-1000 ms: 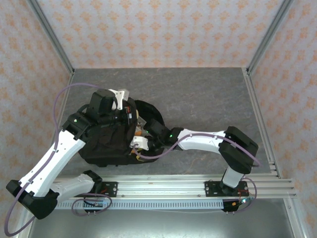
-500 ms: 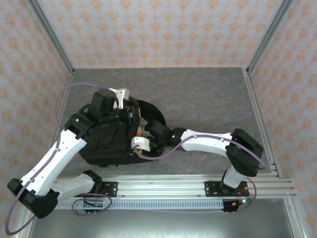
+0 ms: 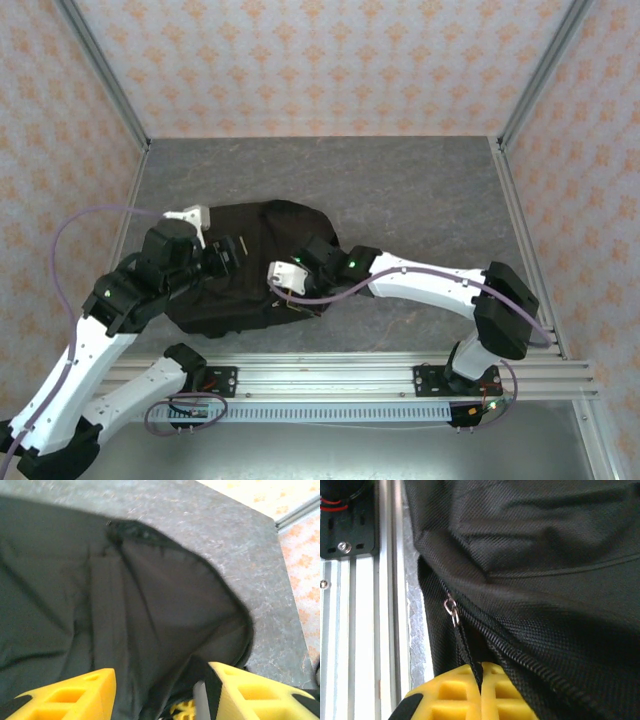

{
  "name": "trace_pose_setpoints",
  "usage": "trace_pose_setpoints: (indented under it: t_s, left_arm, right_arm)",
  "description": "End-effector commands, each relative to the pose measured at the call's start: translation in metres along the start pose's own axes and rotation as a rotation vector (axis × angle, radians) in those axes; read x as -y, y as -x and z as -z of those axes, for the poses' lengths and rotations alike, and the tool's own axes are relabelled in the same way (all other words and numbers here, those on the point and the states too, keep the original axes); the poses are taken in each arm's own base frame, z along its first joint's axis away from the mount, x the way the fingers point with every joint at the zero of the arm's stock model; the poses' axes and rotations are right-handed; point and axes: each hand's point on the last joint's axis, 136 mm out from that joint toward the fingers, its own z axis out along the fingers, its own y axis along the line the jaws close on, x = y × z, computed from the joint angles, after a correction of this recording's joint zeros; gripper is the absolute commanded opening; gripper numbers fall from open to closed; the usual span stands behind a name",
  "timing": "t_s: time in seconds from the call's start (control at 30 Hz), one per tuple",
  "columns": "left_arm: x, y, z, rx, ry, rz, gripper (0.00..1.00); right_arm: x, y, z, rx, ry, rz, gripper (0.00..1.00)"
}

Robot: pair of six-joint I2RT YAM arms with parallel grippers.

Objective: Pack the student bag

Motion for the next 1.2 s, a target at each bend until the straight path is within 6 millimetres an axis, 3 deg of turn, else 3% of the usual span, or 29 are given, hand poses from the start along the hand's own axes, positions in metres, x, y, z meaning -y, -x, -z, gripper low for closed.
trace_pose_setpoints:
  t_s: [0.0, 0.27, 0.5, 0.57, 0.73, 0.97, 1.17]
  left_arm:
    - [-0.039, -0.027, -0.002, -0.025, 0.116, 0.251, 0.50]
    - [-0.065, -0.085, -0.009, -0.136, 0.110, 0.607, 0.55]
    - [-0.102, -0.118, -0.003, -0.144, 0.232, 0.811, 0.65]
    - [-0.109, -0.124, -0.009, -0.132, 0.242, 0.863, 0.72]
    - [-0.115, -0.129, -0.040, -0.095, 0.222, 0.948, 0.73]
    - [-0.125, -0.112, -0.057, 0.015, 0.258, 0.929, 0.61]
    - [-0.141, -0.092, -0.050, 0.132, 0.363, 0.812, 0.27]
  right_arm:
    - [0.006, -0.018, 0.013, -0.163, -0.050, -0.082, 0.00]
    - [-0.006, -0.021, 0.035, -0.245, -0.043, -0.180, 0.00]
    - [-0.004, -0.023, 0.027, -0.227, -0.066, -0.237, 0.00]
    - [-0.005, -0.021, 0.025, -0.214, -0.071, -0.238, 0.00]
    - [-0.006, -0.012, 0.022, -0.166, -0.075, -0.251, 0.00]
    - [-0.007, -0.009, 0.020, -0.148, -0.085, -0.278, 0.00]
    - [0.001, -0.022, 0.022, -0.216, -0.139, -0.270, 0.00]
